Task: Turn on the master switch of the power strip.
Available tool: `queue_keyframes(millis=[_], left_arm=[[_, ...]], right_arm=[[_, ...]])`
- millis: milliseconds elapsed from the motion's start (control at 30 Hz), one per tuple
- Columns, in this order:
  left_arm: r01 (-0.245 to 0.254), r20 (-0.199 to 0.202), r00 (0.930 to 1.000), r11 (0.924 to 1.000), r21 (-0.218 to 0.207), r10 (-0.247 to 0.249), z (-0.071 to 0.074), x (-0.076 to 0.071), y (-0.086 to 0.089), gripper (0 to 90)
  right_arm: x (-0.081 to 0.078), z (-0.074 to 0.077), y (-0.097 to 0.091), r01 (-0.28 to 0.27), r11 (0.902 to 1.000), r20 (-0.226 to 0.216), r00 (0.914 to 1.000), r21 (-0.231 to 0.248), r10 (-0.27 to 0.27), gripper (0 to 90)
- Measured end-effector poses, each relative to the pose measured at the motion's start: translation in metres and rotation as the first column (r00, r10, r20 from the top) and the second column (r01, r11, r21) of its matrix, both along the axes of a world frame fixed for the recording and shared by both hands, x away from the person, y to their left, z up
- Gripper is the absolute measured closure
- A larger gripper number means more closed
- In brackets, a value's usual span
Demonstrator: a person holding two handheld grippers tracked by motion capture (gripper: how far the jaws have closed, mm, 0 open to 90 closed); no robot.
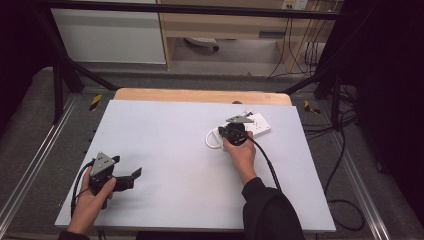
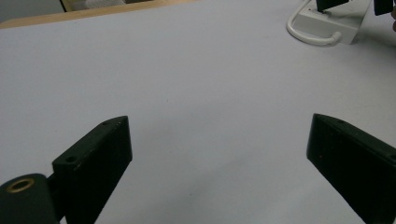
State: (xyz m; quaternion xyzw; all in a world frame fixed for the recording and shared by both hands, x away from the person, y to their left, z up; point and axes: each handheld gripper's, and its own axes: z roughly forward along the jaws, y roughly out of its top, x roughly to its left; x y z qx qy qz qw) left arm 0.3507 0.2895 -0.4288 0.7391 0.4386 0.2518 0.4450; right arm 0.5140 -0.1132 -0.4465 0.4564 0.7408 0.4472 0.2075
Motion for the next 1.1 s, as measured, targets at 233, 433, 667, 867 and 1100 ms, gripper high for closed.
queue_keyframes(millis=[233, 433, 667, 867, 1100], left_arm=[[-0.001, 0.000, 1.0000, 1.0000, 0.000, 0.001, 0.000, 0.000, 0.000, 6.7], [0.000, -0.001, 1.0000, 1.0000, 0.001, 0.000, 0.000, 0.000, 0.000, 6.7], [-0.003, 0.001, 1.0000, 1.0000, 0.002, 0.003, 0.000, 0.000, 0.001, 6.7], [-0.003, 0.001, 1.0000, 1.0000, 0.001, 0.003, 0.000, 0.000, 0.001, 6.7], [-0.006, 0.001, 1.0000, 1.0000, 0.000, 0.006, 0.000, 0.000, 0.001, 6.7]], right_arm=[[0.000, 0.001, -0.001, 0.005, 0.9999, -0.002, 1.0000, 0.011, -0.005, 90.0], [-0.001, 0.004, -0.002, 0.011, 0.9997, 0.004, 0.9999, 0.020, -0.011, 88.8], [-0.003, 0.010, -0.005, 0.015, 0.9992, 0.006, 0.9999, 0.038, -0.015, 83.6], [-0.004, 0.015, -0.008, 0.014, 0.9984, 0.009, 0.9999, 0.056, -0.014, 78.2], [-0.007, 0.021, -0.013, 0.007, 0.9970, 0.010, 0.9999, 0.077, -0.008, 69.5]])
